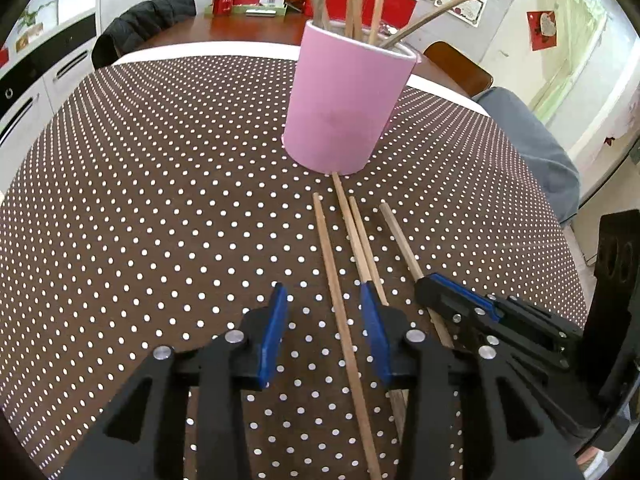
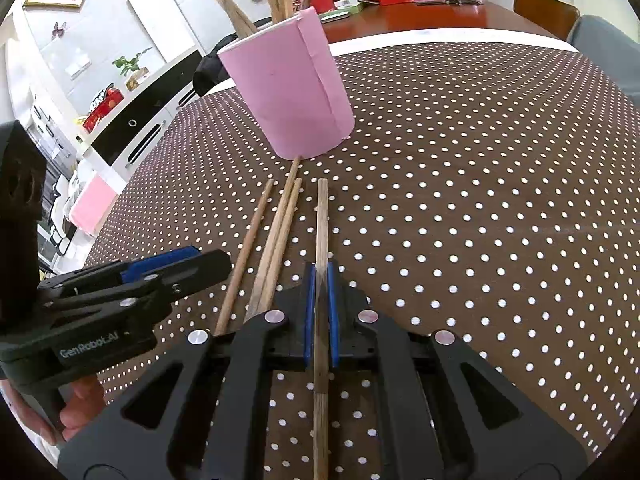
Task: Organize utensils
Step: 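Close the left gripper on a chopstick from the pile while the right gripper holds its own, then lift both held chopsticks upright and carry them over the pink cup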
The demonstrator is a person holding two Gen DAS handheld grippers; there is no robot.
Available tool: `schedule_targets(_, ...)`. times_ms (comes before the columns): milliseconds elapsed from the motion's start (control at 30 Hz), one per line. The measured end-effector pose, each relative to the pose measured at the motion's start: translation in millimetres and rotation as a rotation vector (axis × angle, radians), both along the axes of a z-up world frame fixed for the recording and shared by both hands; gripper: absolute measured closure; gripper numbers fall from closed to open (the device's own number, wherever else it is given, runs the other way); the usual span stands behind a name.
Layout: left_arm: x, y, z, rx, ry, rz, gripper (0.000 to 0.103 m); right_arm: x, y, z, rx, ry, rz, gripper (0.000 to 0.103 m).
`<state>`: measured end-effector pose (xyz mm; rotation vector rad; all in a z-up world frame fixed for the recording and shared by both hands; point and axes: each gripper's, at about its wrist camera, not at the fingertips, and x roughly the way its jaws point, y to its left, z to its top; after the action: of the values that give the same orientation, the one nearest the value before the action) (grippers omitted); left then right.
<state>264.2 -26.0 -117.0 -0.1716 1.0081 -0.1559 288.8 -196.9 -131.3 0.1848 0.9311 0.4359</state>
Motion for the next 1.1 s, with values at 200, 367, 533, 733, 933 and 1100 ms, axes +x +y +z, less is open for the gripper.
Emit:
schedule_targets(200,9.1,-17.0,-8.3,0.155,0.026,0.037,0.064,2.4,-7.0,-1.3,0.018,0.005,-0.010,0.096)
schedule_targets(367,19.4,-32.7,-14.6,0.260,0.009,0.088,0.063,2.5,-9.6,-2.2,0.026,0.007,-0.003,0.097)
schedule_targets(533,22.4,-34.6,-13.3,0.253,-0.001,0.075,0.097,2.8,-11.1,-1.8,0.024,0.005,-0.001,0.097)
schedule_targets(733,15.6,-7.2,-13.1,0.148,0.015,0.090,0.097,-2.5,-11.9,7.5,0.018,-0.043,-0.005,0.097)
schedule_targets(933,-2.7,12.2,8.0,0.101,-0.039,0.131,0.097,-17.2,-10.2,33.8,0.026,-0.122,-0.010,0.097)
schedule_targets(1100,-20.7,21.0,43.3,0.062,-0.165,0.151,0.097,-34.2,-12.6,65.4,0.043,-0.218,-0.017,0.097)
